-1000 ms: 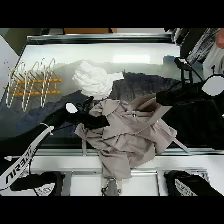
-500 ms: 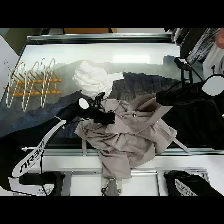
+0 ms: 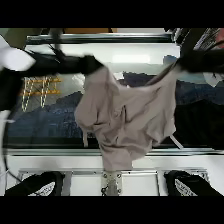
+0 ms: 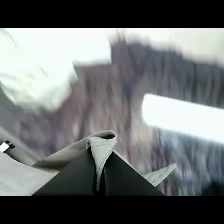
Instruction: Fold the clothes and pants, and hang the long-sleeved shirts on hangers.
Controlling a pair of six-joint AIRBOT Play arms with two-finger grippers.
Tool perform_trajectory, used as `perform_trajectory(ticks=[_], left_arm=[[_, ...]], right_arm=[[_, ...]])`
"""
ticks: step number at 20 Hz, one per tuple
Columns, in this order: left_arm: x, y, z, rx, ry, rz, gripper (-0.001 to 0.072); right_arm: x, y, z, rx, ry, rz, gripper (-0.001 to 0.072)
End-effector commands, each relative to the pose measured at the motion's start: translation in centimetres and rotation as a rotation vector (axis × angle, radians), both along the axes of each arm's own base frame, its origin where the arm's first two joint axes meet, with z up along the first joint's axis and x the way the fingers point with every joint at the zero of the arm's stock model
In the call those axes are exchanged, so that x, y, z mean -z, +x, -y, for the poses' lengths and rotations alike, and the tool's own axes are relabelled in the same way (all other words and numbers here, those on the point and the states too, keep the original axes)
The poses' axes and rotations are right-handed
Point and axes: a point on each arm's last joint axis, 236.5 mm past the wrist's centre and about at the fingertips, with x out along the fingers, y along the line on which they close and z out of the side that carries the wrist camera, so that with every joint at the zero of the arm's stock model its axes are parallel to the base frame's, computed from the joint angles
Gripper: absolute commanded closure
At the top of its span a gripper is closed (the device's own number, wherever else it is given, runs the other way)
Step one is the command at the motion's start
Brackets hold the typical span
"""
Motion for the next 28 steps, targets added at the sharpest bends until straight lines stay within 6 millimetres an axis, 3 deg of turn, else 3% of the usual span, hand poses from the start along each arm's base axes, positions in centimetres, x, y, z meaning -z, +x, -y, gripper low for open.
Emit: perform_trajectory(ticks=[1, 4, 7, 9, 12, 15, 16, 18, 20, 22, 23, 25, 28], left_arm=[[-17.3, -9.6, -3.6, -0.039, -0.12, 0.434, 0.0694], [-23.8, -15.9, -6.0, -0.083, -0.203, 0.633, 0.0694], [-26.7, -20.0, -7.7, -0.118, -0.271, 0.734, 0.0694], [-27.2, -20.9, -8.5, -0.145, -0.304, 0.753, 0.0694], [-25.8, -20.2, -9.1, -0.181, -0.326, 0.724, 0.0694], [-22.5, -17.5, -8.6, -0.193, -0.301, 0.635, 0.0694], [-20.8, -16.1, -8.1, -0.192, -0.292, 0.575, 0.0694], [-16.0, -12.7, -6.7, -0.17, -0.235, 0.416, 0.0694], [-8.5, -9.3, -5.4, -0.127, -0.124, 0.186, 0.0694], [0.1, -7.4, -5.0, -0.064, 0.009, -0.07, 0.0695], [4.5, -7.2, -5.1, -0.032, 0.064, -0.201, 0.0695], [11.8, -8.3, -5.4, 0.017, 0.148, -0.407, 0.0695], [21.4, -13.2, -6.0, 0.08, 0.307, -0.628, 0.0694]], right_arm=[[-14.1, -5.7, -2.1, -0.082, 0.155, 0.371, 0.0698], [-20.3, -10.7, -1.7, -0.084, 0.238, 0.589, 0.0699], [-23.2, -14.9, -1.1, -0.08, 0.262, 0.705, 0.0699], [-24.0, -16.2, -0.9, -0.08, 0.269, 0.74, 0.0699], [-23.9, -16.5, -0.8, -0.077, 0.279, 0.733, 0.0699], [-21.4, -14.0, -0.9, -0.054, 0.296, 0.609, 0.0699], [-19.5, -12.4, -0.8, -0.035, 0.283, 0.533, 0.0699], [-13.5, -8.4, -0.2, 0.018, 0.196, 0.317, 0.0699], [-6.1, -5.0, 1.0, 0.065, 0.078, 0.065, 0.0699], [1.0, -3.3, 2.3, 0.079, -0.056, -0.174, 0.0699], [4.3, -3.1, 2.7, 0.075, -0.103, -0.297, 0.07], [9.1, -3.5, 2.8, 0.057, -0.153, -0.47, 0.07], [15.0, -5.6, 2.3, 0.04, -0.226, -0.663, 0.07]])
